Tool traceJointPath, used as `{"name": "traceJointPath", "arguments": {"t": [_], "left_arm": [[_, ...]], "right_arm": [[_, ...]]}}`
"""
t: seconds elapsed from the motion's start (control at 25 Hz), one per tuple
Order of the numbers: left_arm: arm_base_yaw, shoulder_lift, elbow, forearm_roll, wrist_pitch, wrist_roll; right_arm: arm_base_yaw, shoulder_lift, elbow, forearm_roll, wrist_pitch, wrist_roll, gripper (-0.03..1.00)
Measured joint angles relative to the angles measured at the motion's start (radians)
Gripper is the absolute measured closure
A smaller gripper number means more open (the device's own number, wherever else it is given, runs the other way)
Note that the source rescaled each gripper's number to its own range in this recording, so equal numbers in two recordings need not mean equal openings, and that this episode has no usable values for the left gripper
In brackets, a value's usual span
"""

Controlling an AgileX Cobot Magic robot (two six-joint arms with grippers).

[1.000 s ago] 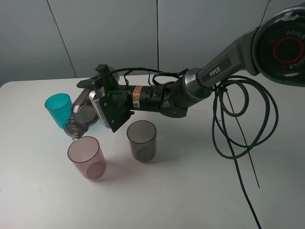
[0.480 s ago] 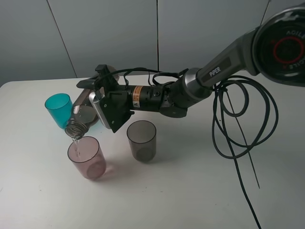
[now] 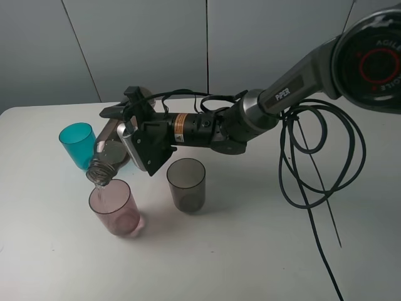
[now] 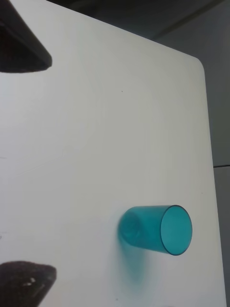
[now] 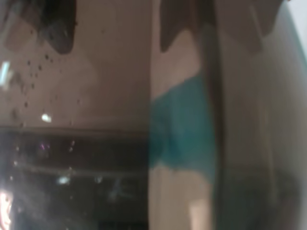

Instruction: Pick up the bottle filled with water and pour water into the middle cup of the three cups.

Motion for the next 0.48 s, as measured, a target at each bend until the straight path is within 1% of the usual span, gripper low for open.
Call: {"name": "traceJointPath", "arguments": {"t": [0.48], "left_arm": [[0.000, 0.000, 0.000, 0.000, 0.000, 0.000]], "right_arm": [[0.000, 0.000, 0.000, -0.007, -0.002, -0.011, 0.97]]}}
